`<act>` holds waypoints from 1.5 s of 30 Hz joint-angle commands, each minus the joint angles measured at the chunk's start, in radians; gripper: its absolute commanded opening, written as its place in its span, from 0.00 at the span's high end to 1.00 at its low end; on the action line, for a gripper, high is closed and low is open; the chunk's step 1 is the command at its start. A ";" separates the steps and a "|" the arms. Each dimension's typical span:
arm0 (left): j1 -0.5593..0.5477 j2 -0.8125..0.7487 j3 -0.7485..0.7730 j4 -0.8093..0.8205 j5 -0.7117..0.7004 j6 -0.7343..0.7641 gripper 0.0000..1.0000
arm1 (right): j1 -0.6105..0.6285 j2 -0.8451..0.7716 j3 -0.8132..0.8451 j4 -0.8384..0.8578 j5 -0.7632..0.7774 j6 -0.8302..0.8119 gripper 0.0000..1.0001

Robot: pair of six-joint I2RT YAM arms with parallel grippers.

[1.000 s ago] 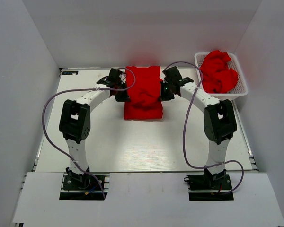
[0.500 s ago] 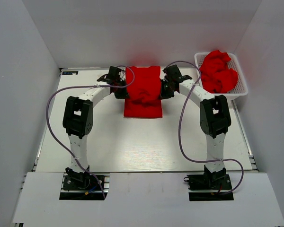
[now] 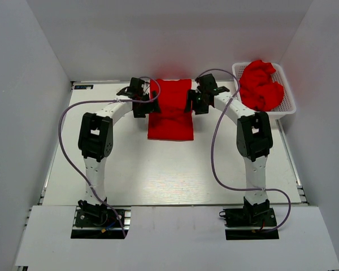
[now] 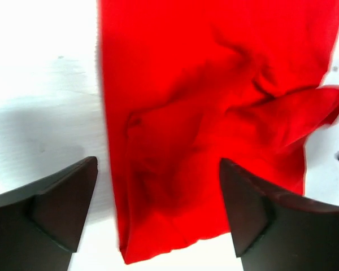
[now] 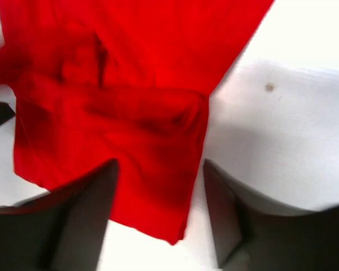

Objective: Fold and stack the t-shirts
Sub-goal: Fold the folded rectangular tshirt in 1/3 of the way, then grab one side of the 2/3 rectangular tshirt with both arms

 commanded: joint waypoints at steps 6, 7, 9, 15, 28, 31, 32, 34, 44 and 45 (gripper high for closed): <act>0.012 -0.223 -0.040 -0.057 -0.173 -0.008 0.00 | 0.000 -0.070 0.051 -0.057 0.006 -0.071 0.10; 0.012 -0.247 -0.084 -0.057 -0.193 -0.008 0.00 | 0.003 -0.082 0.019 -0.051 0.006 -0.073 0.10; 0.012 -0.324 -0.144 -0.035 -0.193 -0.008 0.00 | 0.006 -0.139 -0.067 -0.042 -0.017 -0.070 0.10; -0.011 -0.448 -0.384 0.022 -0.132 0.027 0.00 | 0.031 -0.308 -0.367 0.046 -0.011 -0.033 0.10; -0.070 -0.386 -0.496 0.055 -0.213 0.070 0.00 | 0.118 -0.328 -0.475 0.081 0.247 0.093 0.10; -0.079 -0.357 -0.474 0.046 -0.257 0.070 0.00 | 0.135 -0.285 -0.442 0.063 0.290 0.128 0.10; -0.079 -0.341 -0.474 0.046 -0.290 0.070 0.00 | 0.141 -0.276 -0.426 0.060 0.305 0.132 0.10; -0.090 -0.332 -0.474 0.046 -0.317 0.070 0.00 | 0.146 -0.253 -0.409 0.052 0.336 0.143 0.10; -0.099 -0.249 -0.445 0.048 -0.328 0.049 0.08 | 0.178 -0.161 -0.376 0.038 0.431 0.171 0.10; -0.099 -0.249 -0.454 0.061 -0.315 0.049 0.10 | 0.180 -0.156 -0.374 0.035 0.432 0.172 0.10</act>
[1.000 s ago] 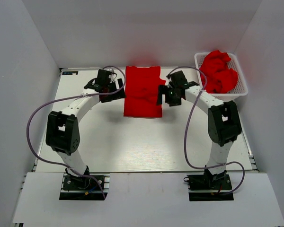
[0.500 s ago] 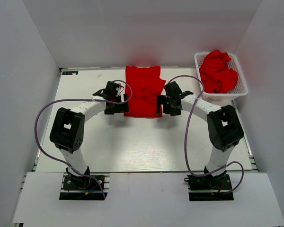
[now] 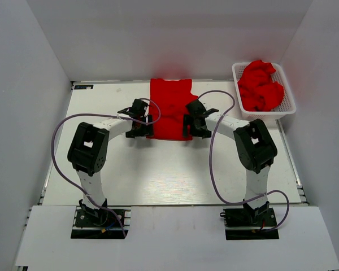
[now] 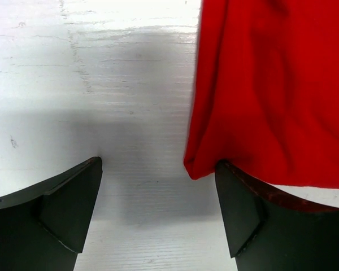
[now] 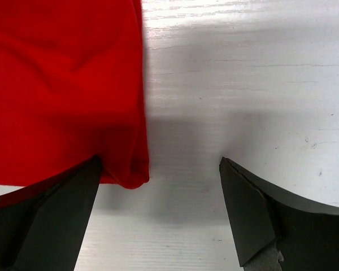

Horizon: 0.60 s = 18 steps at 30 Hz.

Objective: Fold and stack the t-shirts
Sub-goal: Grab one side of the 2/3 rectangular tshirt with both arms

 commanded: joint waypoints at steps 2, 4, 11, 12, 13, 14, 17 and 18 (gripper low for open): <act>-0.007 0.017 0.003 0.037 0.042 0.004 0.13 | 0.014 0.029 0.033 -0.006 0.071 0.036 0.10; -0.007 0.017 -0.006 0.049 0.067 0.004 0.16 | 0.020 0.029 0.025 -0.006 0.090 0.048 0.10; -0.025 0.035 -0.040 0.124 0.147 0.022 0.41 | 0.043 0.029 -0.002 0.032 0.036 0.056 0.57; -0.034 0.044 -0.040 0.125 0.159 0.022 0.46 | 0.048 0.031 -0.007 0.046 0.025 0.057 0.60; -0.034 0.057 -0.040 0.135 0.159 0.022 0.59 | 0.046 0.032 -0.017 0.063 0.012 0.054 0.66; -0.034 0.057 -0.040 0.135 0.159 0.022 0.67 | 0.049 0.031 -0.019 0.061 -0.008 0.054 0.69; -0.043 0.057 -0.040 0.114 0.136 0.012 1.00 | 0.048 0.003 -0.041 0.073 -0.013 0.060 0.98; -0.043 0.038 -0.050 0.114 0.127 0.012 1.00 | 0.049 -0.018 -0.048 0.073 -0.012 0.060 1.00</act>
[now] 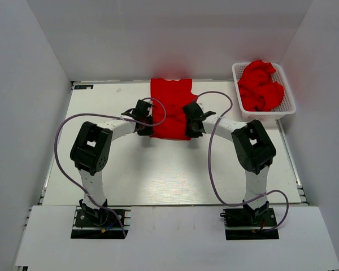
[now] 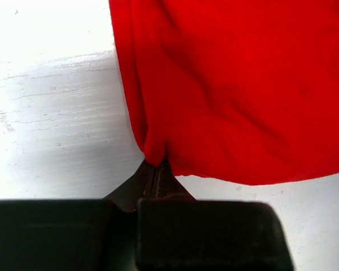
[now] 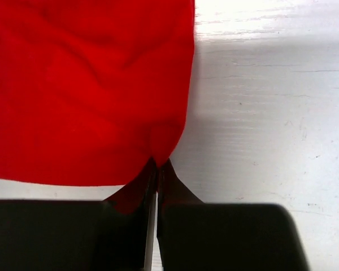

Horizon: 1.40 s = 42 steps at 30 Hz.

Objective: Fold and stack the t-shirts
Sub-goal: Grab one side of the 2/3 rectangular tshirt with both arms, then fold the long partially folded tshirt into a neat square

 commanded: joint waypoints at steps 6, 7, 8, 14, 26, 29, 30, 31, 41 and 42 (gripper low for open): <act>-0.019 -0.176 -0.154 -0.060 -0.062 -0.033 1.00 | 0.006 -0.203 -0.167 -0.033 -0.075 0.001 1.00; -0.033 -0.242 -0.163 -0.081 -0.073 -0.033 1.00 | 0.004 -0.223 -0.187 -0.045 -0.095 -0.017 1.00; -0.033 -0.276 -0.183 -0.123 -0.094 -0.033 1.00 | 0.010 -0.240 -0.212 -0.055 -0.116 -0.024 1.00; -0.097 -0.506 -0.289 -0.252 -0.063 -0.099 1.00 | 0.033 -0.464 -0.316 -0.214 -0.189 -0.053 1.00; -0.127 -0.706 -0.162 -0.405 -0.042 -0.163 1.00 | 0.032 -0.653 -0.212 -0.375 -0.269 -0.059 1.00; -0.127 -0.694 -0.118 -0.405 -0.082 -0.172 1.00 | 0.027 -0.633 -0.132 -0.404 -0.198 -0.065 1.00; -0.118 -0.681 -0.104 -0.405 -0.095 -0.172 1.00 | 0.026 -0.610 -0.116 -0.410 -0.140 -0.067 1.00; -0.108 -0.660 -0.069 -0.414 -0.119 -0.172 1.00 | 0.024 -0.603 -0.073 -0.417 -0.106 -0.064 1.00; -0.088 -0.451 0.146 -0.433 -0.266 -0.172 1.00 | -0.048 -0.438 0.104 -0.392 -0.074 -0.080 1.00; -0.088 -0.412 0.178 -0.433 -0.266 -0.172 1.00 | -0.054 -0.429 0.115 -0.391 -0.077 -0.084 1.00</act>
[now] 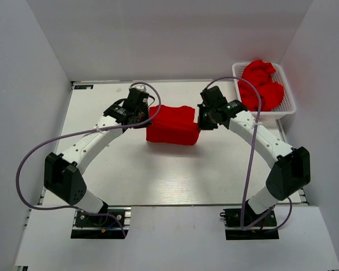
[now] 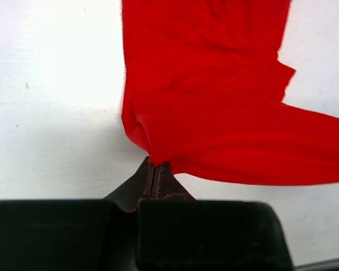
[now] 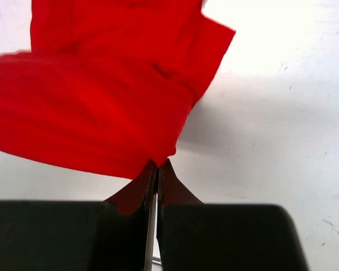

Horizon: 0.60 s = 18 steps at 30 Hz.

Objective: Fold and stack the t-shirts
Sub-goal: Fold the long partially folded tshirt into a neat square

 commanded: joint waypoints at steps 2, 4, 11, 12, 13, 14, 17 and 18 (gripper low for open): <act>0.044 0.073 0.110 -0.018 -0.092 0.001 1.00 | -0.048 0.062 0.112 -0.001 0.048 -0.052 1.00; 0.054 0.124 0.139 -0.018 -0.092 0.001 1.00 | -0.067 0.117 0.135 0.002 0.031 -0.078 1.00; 0.133 0.321 0.289 0.014 -0.052 0.046 1.00 | -0.125 0.288 0.306 0.008 -0.075 -0.111 1.00; 0.146 0.346 0.312 0.014 -0.052 0.046 1.00 | -0.134 0.300 0.340 0.018 -0.084 -0.111 1.00; 0.146 0.366 0.331 0.014 -0.040 0.058 1.00 | -0.139 0.338 0.356 0.020 -0.098 -0.114 1.00; 0.155 0.383 0.352 0.014 -0.029 0.076 1.00 | -0.148 0.355 0.368 0.023 -0.098 -0.117 1.00; 0.175 0.443 0.394 0.060 -0.001 0.104 1.00 | -0.168 0.430 0.478 0.020 -0.133 -0.123 1.00; 0.184 0.458 0.403 0.077 -0.001 0.115 1.00 | -0.174 0.441 0.489 0.020 -0.152 -0.126 1.00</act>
